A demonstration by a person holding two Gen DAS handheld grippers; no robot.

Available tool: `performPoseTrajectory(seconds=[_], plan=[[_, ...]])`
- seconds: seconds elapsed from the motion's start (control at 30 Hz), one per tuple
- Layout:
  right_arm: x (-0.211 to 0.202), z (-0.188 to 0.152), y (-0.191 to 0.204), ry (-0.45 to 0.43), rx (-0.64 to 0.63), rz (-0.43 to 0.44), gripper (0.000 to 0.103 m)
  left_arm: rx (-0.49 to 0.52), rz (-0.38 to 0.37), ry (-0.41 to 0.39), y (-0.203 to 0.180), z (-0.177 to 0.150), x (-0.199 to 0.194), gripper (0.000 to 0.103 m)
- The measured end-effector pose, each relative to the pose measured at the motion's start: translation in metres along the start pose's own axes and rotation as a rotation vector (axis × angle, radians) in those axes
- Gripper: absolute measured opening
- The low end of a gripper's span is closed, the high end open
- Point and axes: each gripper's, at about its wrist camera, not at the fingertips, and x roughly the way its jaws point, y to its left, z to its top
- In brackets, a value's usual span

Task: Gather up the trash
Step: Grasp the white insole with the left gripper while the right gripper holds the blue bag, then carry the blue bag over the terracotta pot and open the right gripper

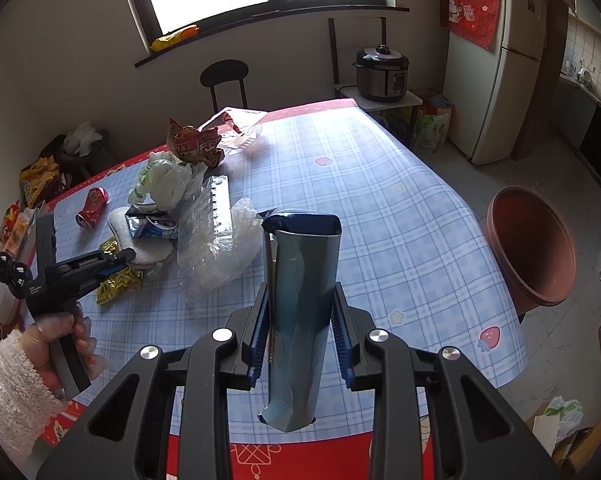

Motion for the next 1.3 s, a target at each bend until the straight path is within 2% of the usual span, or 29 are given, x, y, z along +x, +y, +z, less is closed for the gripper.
performPoseTrajectory(seconds=[0.13,0.3,0.4,0.53,0.7,0.97,1.3], plan=[[0.000,0.000,0.000,-0.004,-0.001,0.015,0.029,0.033,0.068,-0.030,0.003,-0.008,-0.036,0.017],[0.001,0.003,0.001,-0.012,-0.006,0.028,0.028,0.061,0.112,-0.091,0.016,-0.027,-0.089,0.017],[0.002,0.006,0.004,-0.010,-0.020,0.028,0.028,0.093,0.137,-0.088,0.027,-0.040,-0.110,0.017],[0.002,0.008,0.008,-0.001,-0.033,0.037,0.028,0.097,0.130,-0.117,0.031,-0.054,-0.137,0.017],[-0.001,0.009,0.008,-0.008,-0.001,0.059,0.028,0.081,0.084,-0.167,0.021,-0.060,-0.164,0.017],[-0.015,0.011,0.004,-0.053,0.019,0.060,0.028,0.199,0.045,-0.216,-0.029,-0.055,-0.184,0.017],[-0.033,0.014,-0.017,-0.099,0.047,0.081,0.028,0.288,-0.009,-0.250,-0.080,-0.055,-0.194,0.017]])
